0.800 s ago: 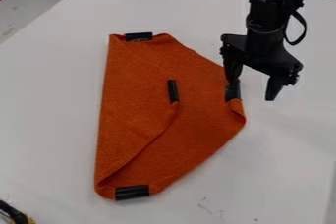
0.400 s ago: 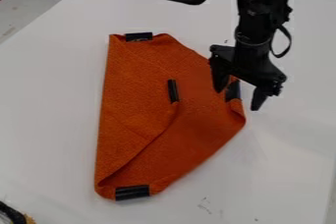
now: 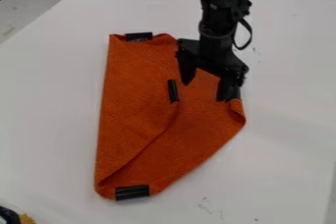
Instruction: Unfold the cloth from top right to bottom left
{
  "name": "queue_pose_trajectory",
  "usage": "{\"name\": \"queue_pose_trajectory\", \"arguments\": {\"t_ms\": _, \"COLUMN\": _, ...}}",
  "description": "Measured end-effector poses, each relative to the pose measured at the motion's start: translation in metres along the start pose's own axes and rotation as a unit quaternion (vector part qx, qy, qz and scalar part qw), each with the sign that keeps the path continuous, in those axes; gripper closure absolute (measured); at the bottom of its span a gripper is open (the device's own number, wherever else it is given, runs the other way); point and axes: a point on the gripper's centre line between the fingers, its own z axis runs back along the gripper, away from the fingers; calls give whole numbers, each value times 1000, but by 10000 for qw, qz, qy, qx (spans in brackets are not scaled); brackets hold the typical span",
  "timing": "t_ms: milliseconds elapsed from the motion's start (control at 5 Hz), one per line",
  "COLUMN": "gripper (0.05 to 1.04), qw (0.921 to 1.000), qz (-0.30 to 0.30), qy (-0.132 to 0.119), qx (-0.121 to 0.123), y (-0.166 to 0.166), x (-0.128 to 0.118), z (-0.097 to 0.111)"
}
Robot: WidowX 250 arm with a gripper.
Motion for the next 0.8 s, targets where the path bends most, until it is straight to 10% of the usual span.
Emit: {"name": "queue_pose_trajectory", "arguments": {"t_ms": 800, "gripper": 168, "qw": 9995, "qz": 26, "qy": 253, "qx": -180, "y": 32, "x": -3, "z": -31}}
